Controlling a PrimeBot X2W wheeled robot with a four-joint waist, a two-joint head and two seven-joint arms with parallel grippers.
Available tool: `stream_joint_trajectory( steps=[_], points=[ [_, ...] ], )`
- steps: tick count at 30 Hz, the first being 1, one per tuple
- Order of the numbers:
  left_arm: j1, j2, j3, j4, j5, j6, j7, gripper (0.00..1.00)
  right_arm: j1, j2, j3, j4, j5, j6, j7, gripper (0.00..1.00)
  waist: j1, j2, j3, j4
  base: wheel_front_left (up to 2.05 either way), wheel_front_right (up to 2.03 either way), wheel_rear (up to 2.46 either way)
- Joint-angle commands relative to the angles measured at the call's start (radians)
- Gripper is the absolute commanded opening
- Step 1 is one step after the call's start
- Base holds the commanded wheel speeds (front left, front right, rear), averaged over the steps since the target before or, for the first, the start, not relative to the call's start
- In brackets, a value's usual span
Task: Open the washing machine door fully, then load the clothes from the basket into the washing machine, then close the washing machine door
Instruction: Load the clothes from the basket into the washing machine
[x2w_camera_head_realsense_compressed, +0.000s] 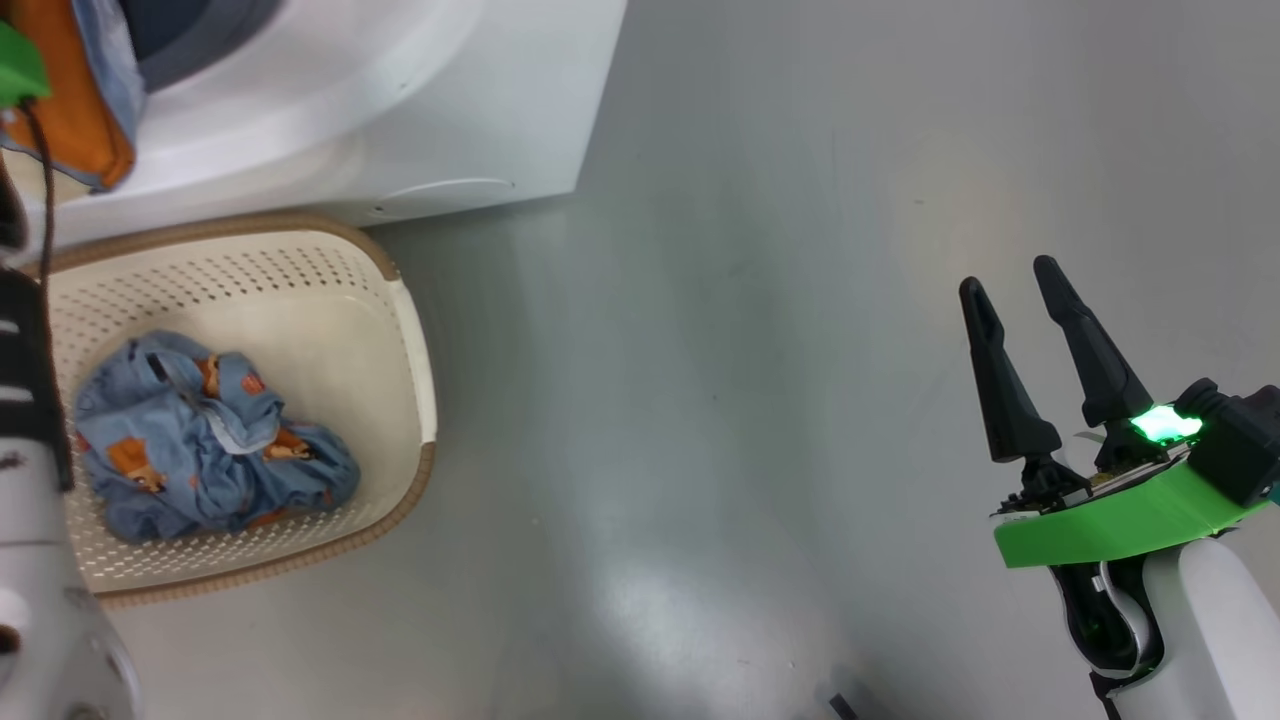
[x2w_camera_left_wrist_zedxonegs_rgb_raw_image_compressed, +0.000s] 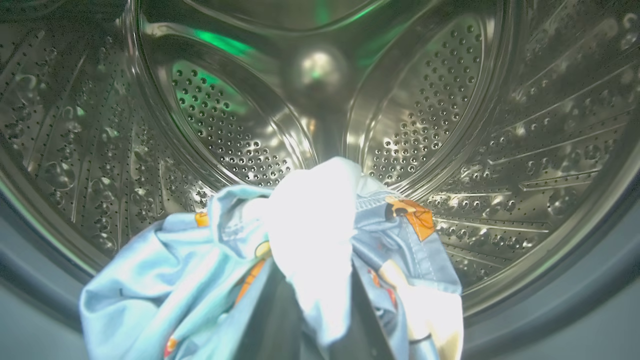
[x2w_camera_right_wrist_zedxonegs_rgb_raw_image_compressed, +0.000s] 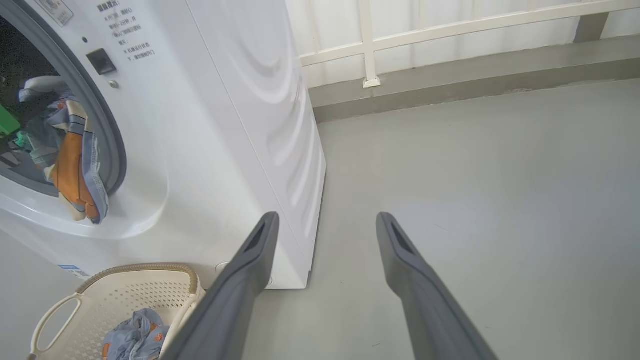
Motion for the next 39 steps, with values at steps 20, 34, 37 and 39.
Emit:
stream_joint_trajectory(
  steps=[20, 34, 37, 39],
  points=[
    [-0.138, 0.096, -0.028, -0.02, 0.054, 0.033, -0.006, 1.0, -0.016, 0.006, 0.033, -0.029, 0.011, 0.003, -0.005, 1.0, -0.0001, 0.0, 0.071, -0.039, 0.0, 0.0, 0.0],
    [-0.087, 0.07, -0.016, -0.006, 0.032, 0.055, -0.006, 1.0, -0.018, 0.0, 0.027, -0.031, 0.011, 0.003, -0.005, 1.0, -0.0001, 0.0, 0.069, -0.025, 0.0, 0.0, 0.0],
    [-0.058, 0.057, -0.003, -0.018, 0.025, 0.068, -0.006, 1.0, -0.018, -0.003, 0.024, -0.031, 0.01, 0.003, -0.005, 1.0, -0.0001, 0.0, 0.065, -0.018, 0.0, 0.0, 0.0],
    [-0.031, 0.046, 0.002, -0.031, 0.022, 0.073, -0.006, 1.0, -0.019, -0.005, 0.021, -0.031, 0.009, 0.003, -0.005, 1.0, -0.0001, 0.0, 0.06, -0.011, 0.0, 0.0, 0.0]
  ],
)
